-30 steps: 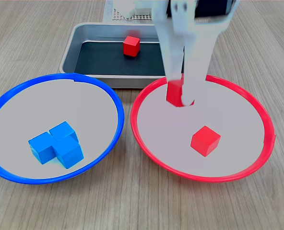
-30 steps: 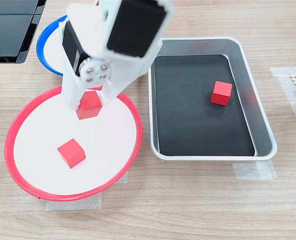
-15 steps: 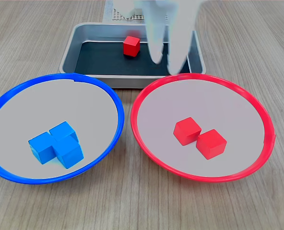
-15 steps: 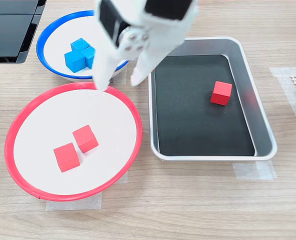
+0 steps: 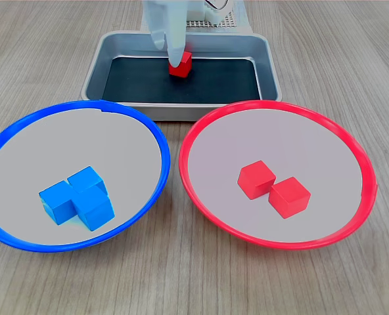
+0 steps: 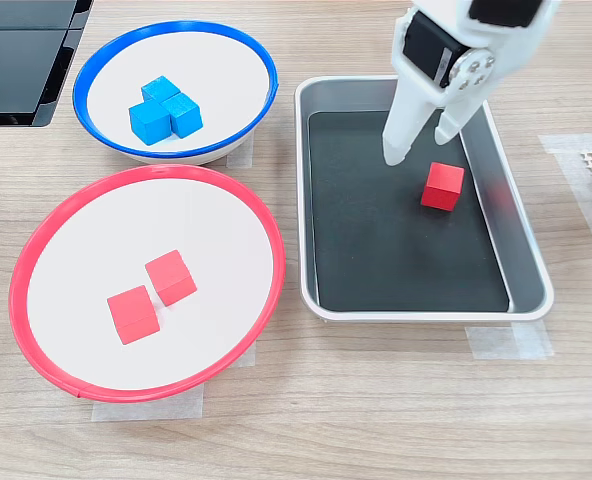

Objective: Resolve any anomalies and move all blocks to matching dishes

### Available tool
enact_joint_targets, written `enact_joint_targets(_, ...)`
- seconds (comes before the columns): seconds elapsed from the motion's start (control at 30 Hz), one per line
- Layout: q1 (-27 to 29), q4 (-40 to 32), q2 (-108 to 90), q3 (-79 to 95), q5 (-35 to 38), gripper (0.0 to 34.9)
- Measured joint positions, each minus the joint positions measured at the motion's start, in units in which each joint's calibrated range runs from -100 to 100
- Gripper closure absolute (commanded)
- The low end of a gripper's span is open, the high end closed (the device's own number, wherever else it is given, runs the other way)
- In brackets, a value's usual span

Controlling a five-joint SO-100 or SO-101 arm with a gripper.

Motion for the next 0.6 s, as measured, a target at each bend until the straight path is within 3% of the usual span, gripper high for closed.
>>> enact_joint_targets(0.23,-1.9,0.1,-3.9,5.1,-9.6,14.4)
enact_joint_targets(0.6,-3.9,-1.7,0.9,5.4,-15.3,15.1)
